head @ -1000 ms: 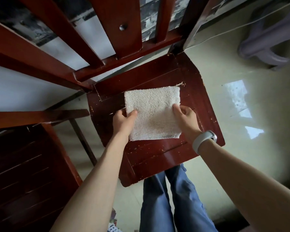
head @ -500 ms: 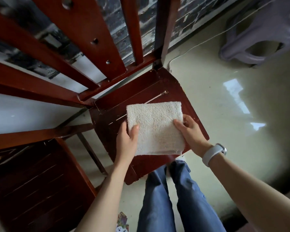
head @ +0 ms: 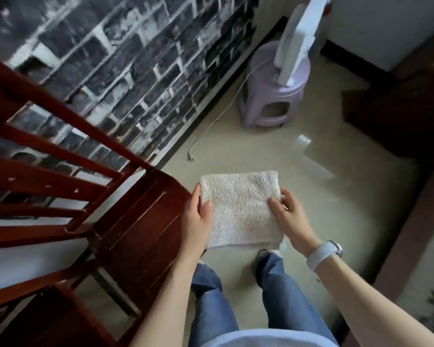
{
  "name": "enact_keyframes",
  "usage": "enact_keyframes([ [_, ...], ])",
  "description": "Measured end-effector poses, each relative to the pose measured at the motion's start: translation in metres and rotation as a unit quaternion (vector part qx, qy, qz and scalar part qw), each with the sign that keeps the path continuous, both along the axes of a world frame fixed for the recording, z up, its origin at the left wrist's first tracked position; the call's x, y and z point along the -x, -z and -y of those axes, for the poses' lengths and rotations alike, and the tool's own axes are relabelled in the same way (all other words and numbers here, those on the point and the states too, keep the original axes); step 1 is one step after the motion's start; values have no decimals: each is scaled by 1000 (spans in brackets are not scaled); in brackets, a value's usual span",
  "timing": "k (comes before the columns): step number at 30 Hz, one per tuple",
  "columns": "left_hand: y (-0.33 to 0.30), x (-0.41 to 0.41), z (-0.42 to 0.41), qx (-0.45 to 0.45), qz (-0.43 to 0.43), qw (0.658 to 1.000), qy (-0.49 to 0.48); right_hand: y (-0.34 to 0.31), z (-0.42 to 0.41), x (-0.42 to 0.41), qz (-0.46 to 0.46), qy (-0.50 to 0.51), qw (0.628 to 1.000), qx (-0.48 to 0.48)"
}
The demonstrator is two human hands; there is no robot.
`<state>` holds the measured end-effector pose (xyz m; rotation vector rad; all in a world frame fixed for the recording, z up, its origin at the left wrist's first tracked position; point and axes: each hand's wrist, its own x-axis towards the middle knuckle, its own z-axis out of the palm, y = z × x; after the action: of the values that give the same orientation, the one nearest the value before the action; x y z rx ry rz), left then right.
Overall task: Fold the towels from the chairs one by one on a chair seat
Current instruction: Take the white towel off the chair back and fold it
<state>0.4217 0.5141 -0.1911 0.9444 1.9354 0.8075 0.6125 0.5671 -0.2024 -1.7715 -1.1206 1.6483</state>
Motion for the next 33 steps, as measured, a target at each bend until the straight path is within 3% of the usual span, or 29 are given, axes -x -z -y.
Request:
enact_keyframes([
  [5,-35,-127,-75,-30,-16,999,22,-47,-45,-120,55,61,994,-65],
  [11,-71,-248,-162,-30,13,992,121,-81,-86,-243,112,151,978,-94],
  [18,-81,-355,-274,-60,29,972,224,-92,-155,-346,93,238,962,-100],
  [33,-110,-565,-576,-66,44,935,346,-116,-412,-532,67,375,920,-87],
])
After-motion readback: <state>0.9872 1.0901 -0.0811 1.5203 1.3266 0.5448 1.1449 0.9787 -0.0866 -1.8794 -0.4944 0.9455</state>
